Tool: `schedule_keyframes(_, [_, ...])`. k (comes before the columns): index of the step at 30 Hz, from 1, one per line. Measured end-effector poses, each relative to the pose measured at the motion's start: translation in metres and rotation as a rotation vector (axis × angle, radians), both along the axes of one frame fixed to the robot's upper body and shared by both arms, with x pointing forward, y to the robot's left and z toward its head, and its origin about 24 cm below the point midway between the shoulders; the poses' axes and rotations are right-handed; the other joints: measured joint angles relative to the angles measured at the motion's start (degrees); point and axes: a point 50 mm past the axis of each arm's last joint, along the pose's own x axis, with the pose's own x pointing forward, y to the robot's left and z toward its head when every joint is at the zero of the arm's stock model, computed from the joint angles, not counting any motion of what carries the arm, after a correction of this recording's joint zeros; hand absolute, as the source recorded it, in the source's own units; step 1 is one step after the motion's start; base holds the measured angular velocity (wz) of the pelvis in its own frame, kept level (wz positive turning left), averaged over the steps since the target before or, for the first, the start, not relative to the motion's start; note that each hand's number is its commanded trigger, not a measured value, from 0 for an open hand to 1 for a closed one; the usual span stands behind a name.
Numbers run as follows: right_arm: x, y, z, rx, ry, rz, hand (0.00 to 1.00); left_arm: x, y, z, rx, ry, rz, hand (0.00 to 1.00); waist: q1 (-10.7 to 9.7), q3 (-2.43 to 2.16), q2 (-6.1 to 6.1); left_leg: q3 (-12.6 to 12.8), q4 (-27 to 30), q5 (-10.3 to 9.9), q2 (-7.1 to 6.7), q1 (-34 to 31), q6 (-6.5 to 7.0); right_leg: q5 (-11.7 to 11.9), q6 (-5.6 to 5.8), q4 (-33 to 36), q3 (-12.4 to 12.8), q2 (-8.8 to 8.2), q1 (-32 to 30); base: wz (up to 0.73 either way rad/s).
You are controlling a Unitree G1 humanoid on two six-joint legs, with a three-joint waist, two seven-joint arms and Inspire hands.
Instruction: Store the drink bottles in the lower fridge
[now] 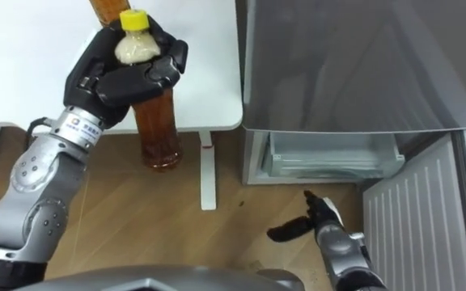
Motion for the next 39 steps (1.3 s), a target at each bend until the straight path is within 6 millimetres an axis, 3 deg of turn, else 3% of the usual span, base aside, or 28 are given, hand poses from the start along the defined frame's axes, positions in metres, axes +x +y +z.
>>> schedule_keyframes(5, [0.014, 0.014, 0.011, 0.067, -0.06, 0.09, 0.0, 0.0, 0.0, -0.001, 0.0, 0.003, 0.001, 1.0, 0.26, -0.02, -0.05, -0.03, 0.23, 0.0, -0.03, -0.17, 0.0, 0.0, 0.0, 0.6, -0.4, -0.19, -0.28, 0.02])
schedule_keyframes(13, [0.033, 0.033, 0.041, 0.252, -0.192, 0.225, 0.0, -0.016, 0.008, -0.019, 0.09, 0.067, 0.03, 1.0, 0.47, 0.03, -0.25, -0.12, 0.57, 0.03, 0.01, -0.62, 0.06, 0.0, 0.01, 0.82, -0.85, -0.23, -0.36, 0.02])
schedule_keyframes(19, [0.036, 0.045, 0.056, 0.417, -0.216, 0.331, 0.0, -0.016, 0.011, -0.017, 0.121, 0.053, 0.003, 1.0, 1.7, 0.05, -1.48, -0.24, 0.38, 0.04, -0.08, -0.69, 0.08, 0.0, 0.01, 0.73, -0.82, -0.25, -0.38, 0.0])
schedule_keyframes(24, [0.04, 0.055, 0.067, 0.5, -0.239, 0.415, 0.0, -0.016, 0.01, -0.02, 0.121, 0.061, -0.017, 1.0, 1.51, 0.09, -2.08, -0.9, 0.42, 0.05, -0.22, -0.69, 0.09, 0.02, 0.03, 0.72, -1.26, -0.31, -0.16, 0.06])
schedule_keyframes(31, [0.037, 0.066, 0.074, 0.636, -0.228, 0.508, 0.0, -0.017, 0.007, -0.031, 0.126, 0.107, -0.046, 1.0, 1.42, 0.84, -1.27, -0.99, 0.26, 0.03, -0.2, -1.1, 0.1, 0.02, 0.04, 0.61, -1.49, -0.34, -0.22, 0.01])
schedule_keyframes(39, [0.031, 0.074, 0.075, 0.762, -0.183, 0.588, 0.0, -0.019, -0.003, -0.036, 0.142, 0.117, -0.119, 1.0, 2.12, 0.91, -1.17, -0.87, 0.48, 0.04, -0.17, -1.51, 0.1, 0.02, 0.03, 0.67, -1.34, -0.3, -0.71, 0.0])
